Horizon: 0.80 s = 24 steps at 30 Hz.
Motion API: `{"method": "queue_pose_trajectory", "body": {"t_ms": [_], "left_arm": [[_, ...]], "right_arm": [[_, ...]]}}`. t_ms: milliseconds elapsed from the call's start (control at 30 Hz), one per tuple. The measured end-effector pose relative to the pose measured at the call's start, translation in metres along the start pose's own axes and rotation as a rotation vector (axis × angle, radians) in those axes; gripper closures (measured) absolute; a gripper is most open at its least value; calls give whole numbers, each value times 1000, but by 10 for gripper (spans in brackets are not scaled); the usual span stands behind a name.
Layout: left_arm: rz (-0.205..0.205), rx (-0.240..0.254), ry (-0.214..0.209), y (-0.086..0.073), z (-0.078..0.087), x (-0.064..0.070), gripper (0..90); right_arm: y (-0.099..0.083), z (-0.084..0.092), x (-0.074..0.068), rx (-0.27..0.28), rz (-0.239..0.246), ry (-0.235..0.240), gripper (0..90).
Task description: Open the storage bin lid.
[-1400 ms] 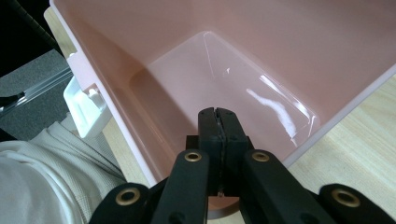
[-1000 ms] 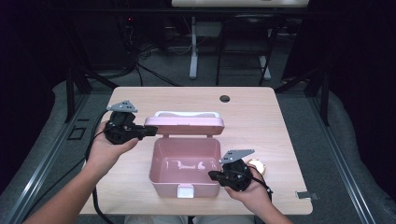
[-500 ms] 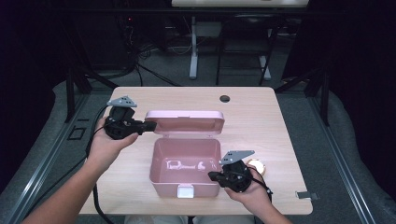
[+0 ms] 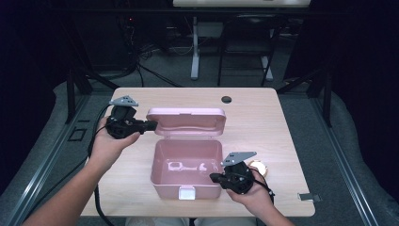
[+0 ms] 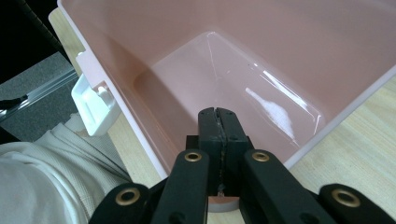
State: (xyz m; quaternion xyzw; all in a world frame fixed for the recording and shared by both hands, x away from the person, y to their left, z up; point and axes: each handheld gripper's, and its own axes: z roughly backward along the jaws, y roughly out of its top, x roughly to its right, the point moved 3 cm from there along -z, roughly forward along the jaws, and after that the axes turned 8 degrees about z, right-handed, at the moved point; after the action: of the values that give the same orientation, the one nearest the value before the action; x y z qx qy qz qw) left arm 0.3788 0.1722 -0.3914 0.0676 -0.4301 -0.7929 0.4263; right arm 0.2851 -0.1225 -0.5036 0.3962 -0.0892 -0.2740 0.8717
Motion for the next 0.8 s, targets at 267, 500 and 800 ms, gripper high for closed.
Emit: {"method": "queue_pose_trajectory", "body": {"t_ms": [267,500,800], "left_arm": [[9,7,16,2,-1,-5,896],[18,8,32,4,-5,-9,894],[35,10,47,4,-9,-15,880]], "right_arm": [[0,0,0,7,-4,2,900],[-1,0,0,10,-5,1,900],[-1,0,0,10,2,-1,900]]}}
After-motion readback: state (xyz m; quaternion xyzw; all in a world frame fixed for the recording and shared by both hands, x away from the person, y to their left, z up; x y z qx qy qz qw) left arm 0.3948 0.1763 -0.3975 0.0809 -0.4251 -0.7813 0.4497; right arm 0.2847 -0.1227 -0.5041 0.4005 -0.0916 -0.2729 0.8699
